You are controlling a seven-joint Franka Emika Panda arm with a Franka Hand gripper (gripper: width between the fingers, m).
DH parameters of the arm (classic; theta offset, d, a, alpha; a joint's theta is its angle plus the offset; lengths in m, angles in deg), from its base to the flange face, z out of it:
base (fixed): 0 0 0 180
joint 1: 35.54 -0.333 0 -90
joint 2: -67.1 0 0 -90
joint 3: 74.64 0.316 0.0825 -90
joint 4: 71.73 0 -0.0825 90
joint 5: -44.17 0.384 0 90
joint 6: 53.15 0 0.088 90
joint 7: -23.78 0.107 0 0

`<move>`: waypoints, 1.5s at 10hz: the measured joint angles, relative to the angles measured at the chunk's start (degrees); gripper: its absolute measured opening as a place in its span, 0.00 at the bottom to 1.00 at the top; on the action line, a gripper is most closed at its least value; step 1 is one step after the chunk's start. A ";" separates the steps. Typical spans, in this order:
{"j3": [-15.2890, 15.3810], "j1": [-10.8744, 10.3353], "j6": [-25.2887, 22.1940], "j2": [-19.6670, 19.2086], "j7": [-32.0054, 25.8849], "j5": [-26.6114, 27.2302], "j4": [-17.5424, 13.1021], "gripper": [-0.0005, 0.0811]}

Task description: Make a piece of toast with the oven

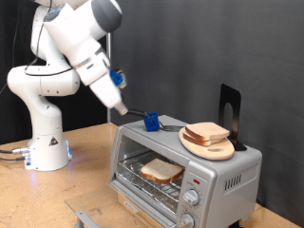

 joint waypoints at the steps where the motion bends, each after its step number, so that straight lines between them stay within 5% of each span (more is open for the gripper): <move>1: 0.03 -0.02 0.04 0.06 0.12 0.60 0.06 0.84; 4: -2.42 0.09 -3.53 1.22 11.59 10.07 1.72 0.84; 7: -4.54 1.04 -0.27 6.77 21.58 19.95 8.15 0.84; 8: -4.48 1.02 -1.02 6.67 20.41 18.63 7.92 0.84; 12: -5.62 3.40 -10.72 5.75 39.86 12.30 7.23 0.84; 15: -10.13 6.85 -20.64 4.54 39.22 1.38 6.70 0.84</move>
